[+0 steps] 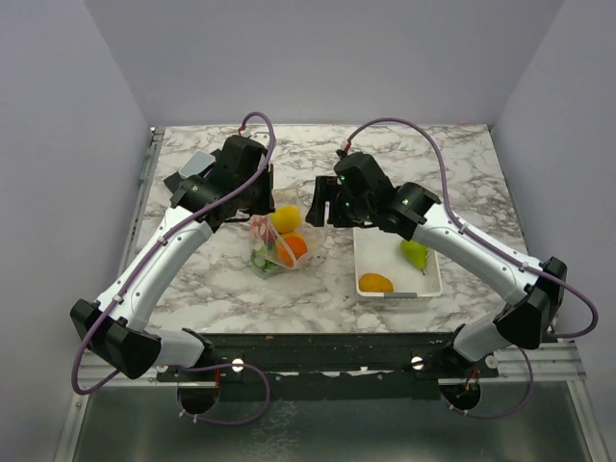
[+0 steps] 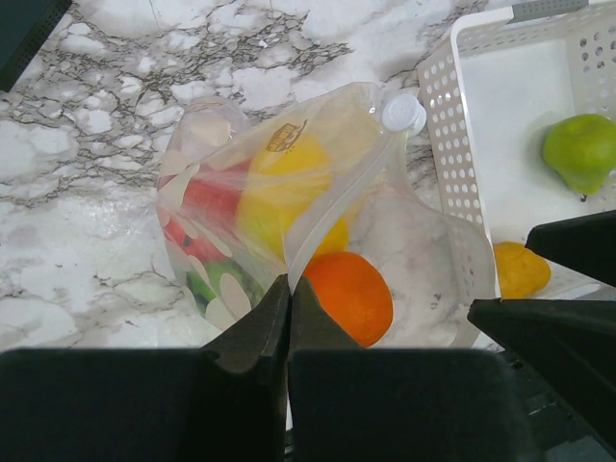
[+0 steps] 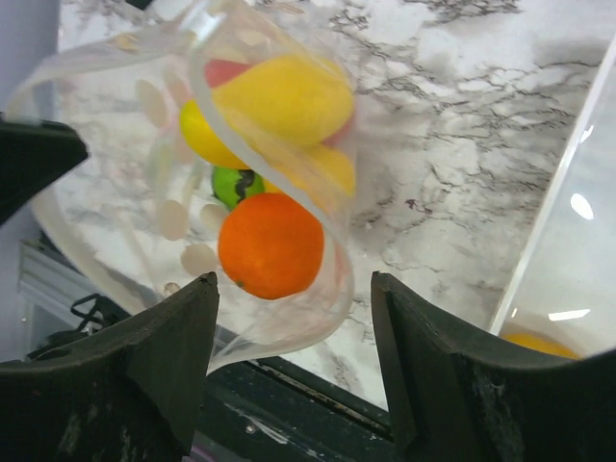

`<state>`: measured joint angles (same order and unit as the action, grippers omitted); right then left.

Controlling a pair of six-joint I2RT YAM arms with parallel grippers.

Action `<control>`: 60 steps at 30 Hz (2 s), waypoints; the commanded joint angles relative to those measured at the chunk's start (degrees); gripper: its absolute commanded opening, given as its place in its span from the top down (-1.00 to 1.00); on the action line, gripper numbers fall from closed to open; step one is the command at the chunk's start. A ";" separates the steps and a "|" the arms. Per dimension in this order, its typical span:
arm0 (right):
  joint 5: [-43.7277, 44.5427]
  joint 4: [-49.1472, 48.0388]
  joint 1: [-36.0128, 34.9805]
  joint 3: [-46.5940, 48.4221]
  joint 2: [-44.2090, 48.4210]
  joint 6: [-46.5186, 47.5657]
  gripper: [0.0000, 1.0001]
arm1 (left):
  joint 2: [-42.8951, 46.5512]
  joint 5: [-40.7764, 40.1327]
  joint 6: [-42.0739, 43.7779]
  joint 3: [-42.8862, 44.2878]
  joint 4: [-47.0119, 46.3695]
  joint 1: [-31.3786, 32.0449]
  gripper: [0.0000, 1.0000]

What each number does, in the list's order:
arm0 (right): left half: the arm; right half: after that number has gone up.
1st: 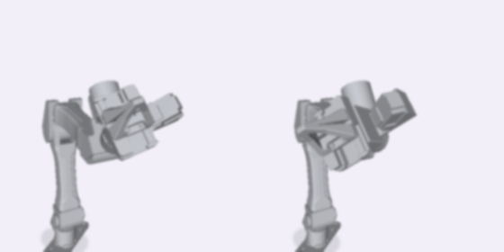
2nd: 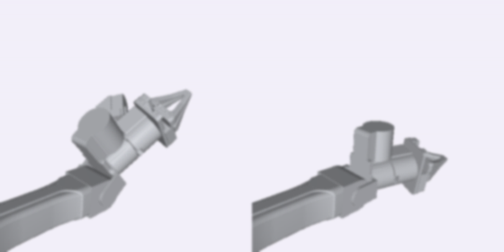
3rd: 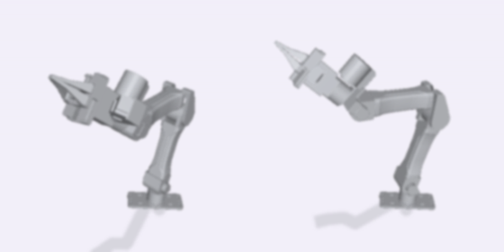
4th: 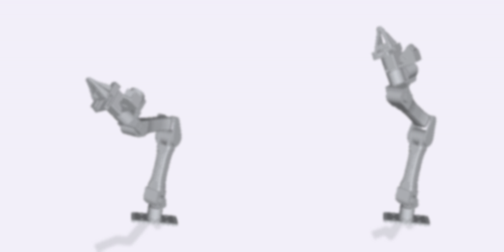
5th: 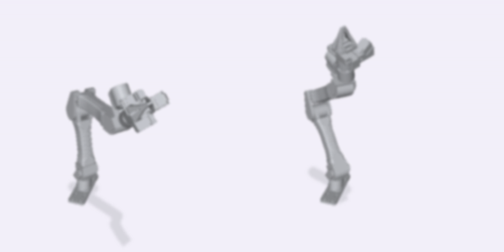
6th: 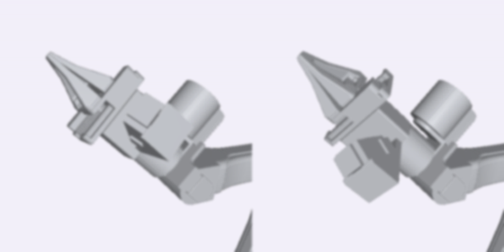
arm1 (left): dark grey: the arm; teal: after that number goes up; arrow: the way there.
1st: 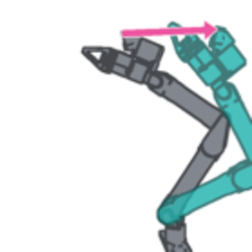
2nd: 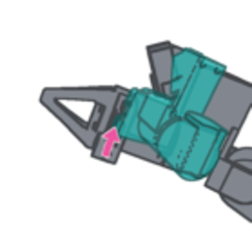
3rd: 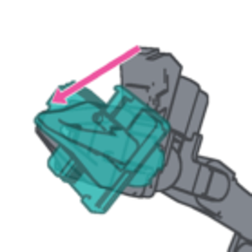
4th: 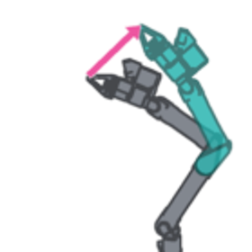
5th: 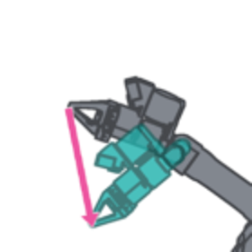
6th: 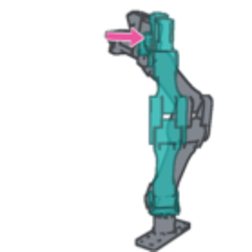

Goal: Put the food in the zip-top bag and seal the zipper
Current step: Place the fake fruit in the zipper food storage bag, then adjust the zipper food storage bag at the center of the board.

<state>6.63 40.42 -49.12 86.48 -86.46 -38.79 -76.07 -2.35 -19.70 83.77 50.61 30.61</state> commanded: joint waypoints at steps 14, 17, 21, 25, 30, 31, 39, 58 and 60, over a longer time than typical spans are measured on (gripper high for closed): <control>-1.58 -1.53 -0.36 -7.18 -2.45 -2.00 0.03 | 1.58 -0.20 -0.42 -0.62 -0.31 0.01 1.00; -2.76 -2.10 -0.36 -7.94 -2.58 -2.70 0.21 | 1.62 -0.20 -0.52 -0.71 -0.31 -0.01 1.00; -3.81 -2.40 -0.36 -7.54 -2.20 -2.68 0.55 | 1.86 -0.28 -0.51 -0.88 -0.21 0.08 1.00; -3.10 -2.29 -0.36 -6.41 -0.96 -2.35 0.97 | 1.96 -0.37 -0.51 -0.73 -0.08 0.05 1.00; -3.14 -1.62 -0.36 -2.66 0.22 -1.30 0.99 | 1.99 -0.48 -0.26 0.02 0.77 0.05 1.00; -3.27 -1.23 -0.36 -1.40 0.31 -0.67 0.99 | 2.00 -0.71 -0.17 0.31 0.99 0.06 1.00; -1.38 3.91 -0.36 9.42 -0.74 3.39 0.99 | 2.24 -2.63 0.34 2.52 3.02 0.04 1.00; 2.91 2.18 0.01 0.17 -1.06 3.62 0.99 | 1.66 -2.18 0.31 -6.35 -1.84 0.03 1.00; 2.12 0.40 0.29 -3.20 -1.99 2.60 0.99 | 1.57 -2.57 0.16 -9.54 -4.49 -0.02 1.00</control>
<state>8.27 44.42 -49.12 88.88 -87.22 -34.44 -74.63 -4.19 -19.62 79.96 50.37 30.61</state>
